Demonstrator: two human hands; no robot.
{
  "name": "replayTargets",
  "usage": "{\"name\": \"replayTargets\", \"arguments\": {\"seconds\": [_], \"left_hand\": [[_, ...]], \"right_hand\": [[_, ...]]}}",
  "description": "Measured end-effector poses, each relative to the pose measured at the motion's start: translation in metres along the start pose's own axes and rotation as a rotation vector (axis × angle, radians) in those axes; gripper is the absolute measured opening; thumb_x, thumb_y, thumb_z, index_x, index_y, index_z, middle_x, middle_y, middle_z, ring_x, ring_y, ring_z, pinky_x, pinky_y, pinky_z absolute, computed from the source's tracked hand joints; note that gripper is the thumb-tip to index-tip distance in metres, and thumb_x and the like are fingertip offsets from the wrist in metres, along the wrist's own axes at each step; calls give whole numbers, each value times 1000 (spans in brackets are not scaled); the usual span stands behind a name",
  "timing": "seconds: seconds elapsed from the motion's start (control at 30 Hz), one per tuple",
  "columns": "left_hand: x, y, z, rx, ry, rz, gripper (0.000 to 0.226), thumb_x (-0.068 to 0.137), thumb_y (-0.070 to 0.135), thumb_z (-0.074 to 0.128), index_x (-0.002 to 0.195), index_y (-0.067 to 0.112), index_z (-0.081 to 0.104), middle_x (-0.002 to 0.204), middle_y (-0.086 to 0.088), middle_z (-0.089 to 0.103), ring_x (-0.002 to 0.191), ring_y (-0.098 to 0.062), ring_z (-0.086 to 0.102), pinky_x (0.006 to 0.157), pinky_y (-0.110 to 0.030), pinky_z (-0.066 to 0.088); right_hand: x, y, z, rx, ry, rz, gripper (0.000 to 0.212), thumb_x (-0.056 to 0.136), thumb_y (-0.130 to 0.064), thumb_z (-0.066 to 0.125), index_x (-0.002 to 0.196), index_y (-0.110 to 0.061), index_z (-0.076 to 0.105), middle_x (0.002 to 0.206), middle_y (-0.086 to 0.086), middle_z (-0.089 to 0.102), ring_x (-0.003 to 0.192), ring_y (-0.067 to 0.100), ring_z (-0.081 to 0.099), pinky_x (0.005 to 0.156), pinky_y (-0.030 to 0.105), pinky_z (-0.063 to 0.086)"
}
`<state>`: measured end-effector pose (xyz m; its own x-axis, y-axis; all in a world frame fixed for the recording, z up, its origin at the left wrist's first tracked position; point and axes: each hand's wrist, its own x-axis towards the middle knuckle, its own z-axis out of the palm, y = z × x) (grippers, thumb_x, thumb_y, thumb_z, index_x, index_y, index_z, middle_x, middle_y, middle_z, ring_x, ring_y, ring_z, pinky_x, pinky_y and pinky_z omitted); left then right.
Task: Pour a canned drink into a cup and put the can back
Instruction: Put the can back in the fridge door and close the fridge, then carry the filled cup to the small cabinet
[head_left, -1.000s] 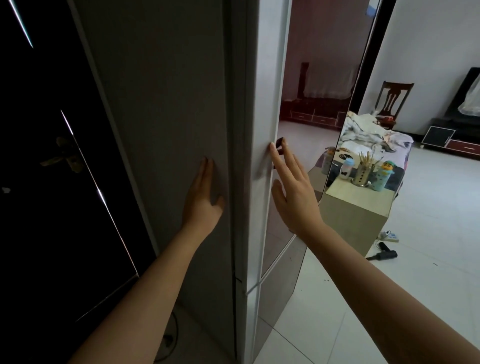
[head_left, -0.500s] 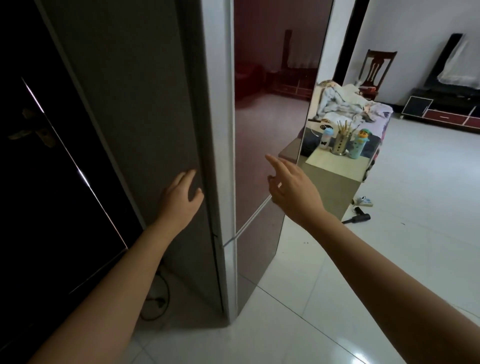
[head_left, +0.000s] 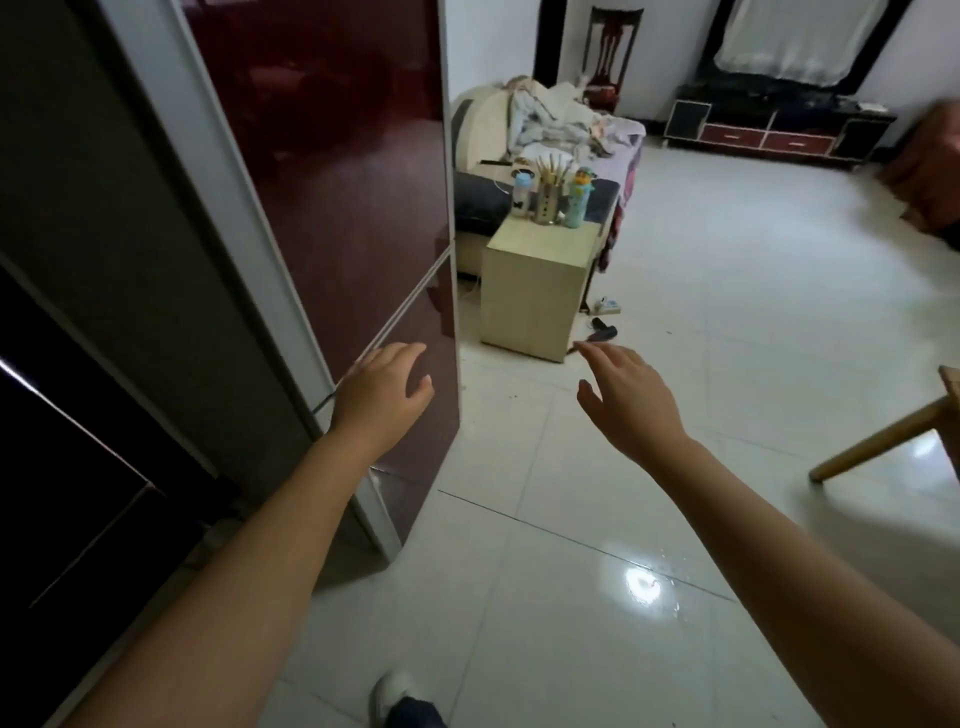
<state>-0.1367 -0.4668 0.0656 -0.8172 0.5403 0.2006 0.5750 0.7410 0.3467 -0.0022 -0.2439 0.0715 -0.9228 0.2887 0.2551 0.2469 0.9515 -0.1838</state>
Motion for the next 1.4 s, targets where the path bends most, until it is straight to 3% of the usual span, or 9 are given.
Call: {"name": "replayTargets", "arguments": {"seconds": [0.27, 0.53, 0.87, 1.4], "left_hand": [[3, 87, 44, 9, -125, 222, 45, 92, 27, 48, 134, 11, 45, 138, -7, 49, 127, -25, 43, 101, -36, 34], [13, 161, 81, -24, -220, 481, 45, 93, 30, 46, 134, 12, 45, 135, -6, 51, 124, -24, 45, 98, -37, 36], [-17, 241, 132, -56, -370, 825, 45, 93, 32, 45, 134, 12, 45, 133, -8, 53, 119, -26, 49, 97, -36, 37], [-153, 365, 189, -105, -546, 1286, 41, 92, 26, 48, 129, 8, 50, 125, -11, 58, 112, -29, 54, 88, -37, 42]], "right_hand": [[-89, 71, -15, -59, 5, 276, 45, 92, -21, 48, 135, -10, 42, 135, 9, 51, 125, 28, 44, 96, 38, 40], [-167, 98, -31, -116, 70, 565, 44, 93, -22, 48, 134, -9, 43, 134, 10, 52, 124, 27, 46, 99, 37, 40], [-267, 91, -43, -164, 167, 940, 41, 90, -20, 52, 129, -5, 49, 125, 12, 58, 118, 26, 50, 96, 36, 42], [-457, 56, -50, -204, 243, 1483, 39, 88, -18, 54, 125, -4, 52, 122, 14, 59, 114, 31, 52, 91, 41, 43]]}}
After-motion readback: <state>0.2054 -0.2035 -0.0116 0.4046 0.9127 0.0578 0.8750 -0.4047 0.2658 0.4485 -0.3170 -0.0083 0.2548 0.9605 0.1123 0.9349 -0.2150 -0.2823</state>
